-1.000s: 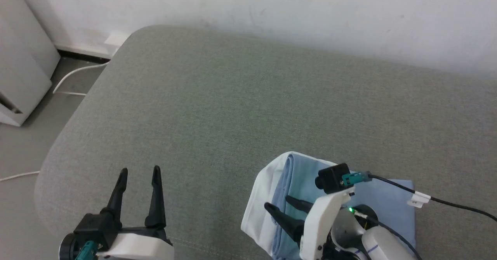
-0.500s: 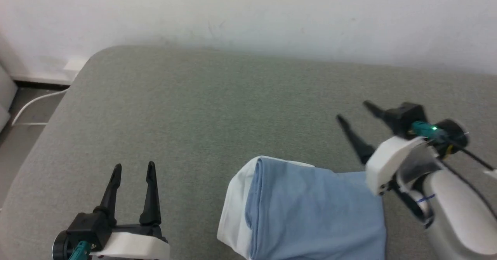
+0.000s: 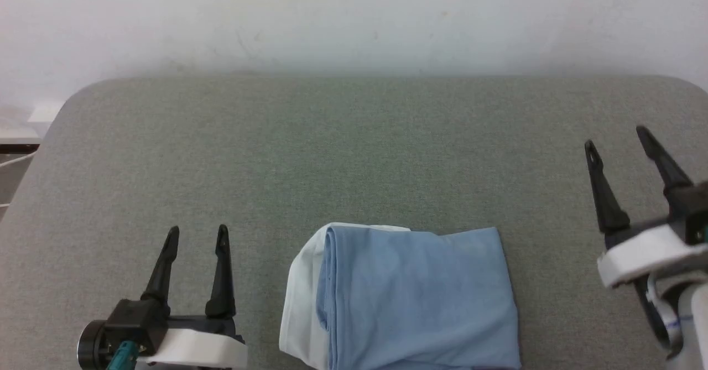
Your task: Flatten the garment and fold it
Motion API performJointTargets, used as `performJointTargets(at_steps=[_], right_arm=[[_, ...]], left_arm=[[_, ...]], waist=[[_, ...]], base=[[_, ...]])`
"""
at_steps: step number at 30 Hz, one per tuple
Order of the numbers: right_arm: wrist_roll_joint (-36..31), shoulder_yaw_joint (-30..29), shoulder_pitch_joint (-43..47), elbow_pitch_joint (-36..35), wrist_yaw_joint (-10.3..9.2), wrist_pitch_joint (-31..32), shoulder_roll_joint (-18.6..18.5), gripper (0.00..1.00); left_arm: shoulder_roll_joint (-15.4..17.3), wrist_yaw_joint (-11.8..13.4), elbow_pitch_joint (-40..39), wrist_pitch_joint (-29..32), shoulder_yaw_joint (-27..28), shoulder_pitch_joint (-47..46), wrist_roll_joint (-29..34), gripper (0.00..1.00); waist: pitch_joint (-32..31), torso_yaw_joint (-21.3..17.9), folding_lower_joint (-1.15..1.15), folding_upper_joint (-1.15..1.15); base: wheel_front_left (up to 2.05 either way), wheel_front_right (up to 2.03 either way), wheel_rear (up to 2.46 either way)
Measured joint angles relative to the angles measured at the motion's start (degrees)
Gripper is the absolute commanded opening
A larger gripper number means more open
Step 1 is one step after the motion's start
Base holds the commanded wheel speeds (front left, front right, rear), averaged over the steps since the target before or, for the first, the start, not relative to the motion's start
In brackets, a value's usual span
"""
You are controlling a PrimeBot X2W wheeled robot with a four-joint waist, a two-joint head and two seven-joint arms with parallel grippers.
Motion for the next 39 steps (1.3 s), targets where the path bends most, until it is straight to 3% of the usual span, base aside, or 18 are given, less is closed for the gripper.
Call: performJointTargets(at_steps=[10, 21, 27, 34, 39], right_arm=[[-3.3, -4.0, 12.3, -6.5, 0.0, -3.6, 9.7, 1.0], [-3.9, -4.7, 15.2, -7.8, 0.0, -2.2, 11.7, 1.0], [4.0, -2.7, 15.2, -8.5, 0.01, 8.5, 8.0, 1.0], [22.6, -0.4, 13.6, -7.5, 0.0, 28.8, -0.2, 1.0], [33.4, 0.2, 13.0, -5.0, 0.0, 40.1, -1.4, 1.0]], left_arm=[[0.0, -0.4, 0.5, 0.0, -0.9, 0.0, 1.9, 1.0], [0.0, -0.8, 0.9, 0.0, -1.5, 0.0, 2.8, 1.0], [0.0, -0.9, 1.1, 0.0, -1.6, -0.3, 2.8, 1.0], [0.0, -1.4, 1.6, 0.0, -1.5, -2.3, 3.3, 1.0], [0.0, -1.4, 2.1, 0.0, -1.7, -3.6, 3.4, 1.0]], waist=[[0.4, -0.5, 0.0, 0.0], [1.1, -0.6, 0.0, 0.0], [2.3, -0.2, 0.0, 0.0], [5.0, 0.7, 0.01, 0.0], [6.7, 2.1, 0.01, 0.0]], base=[[0.0, 0.0, 0.0], [0.0, 0.0, 0.0], [0.0, 0.0, 0.0], [0.0, 0.0, 0.0], [0.0, 0.0, 0.0]])
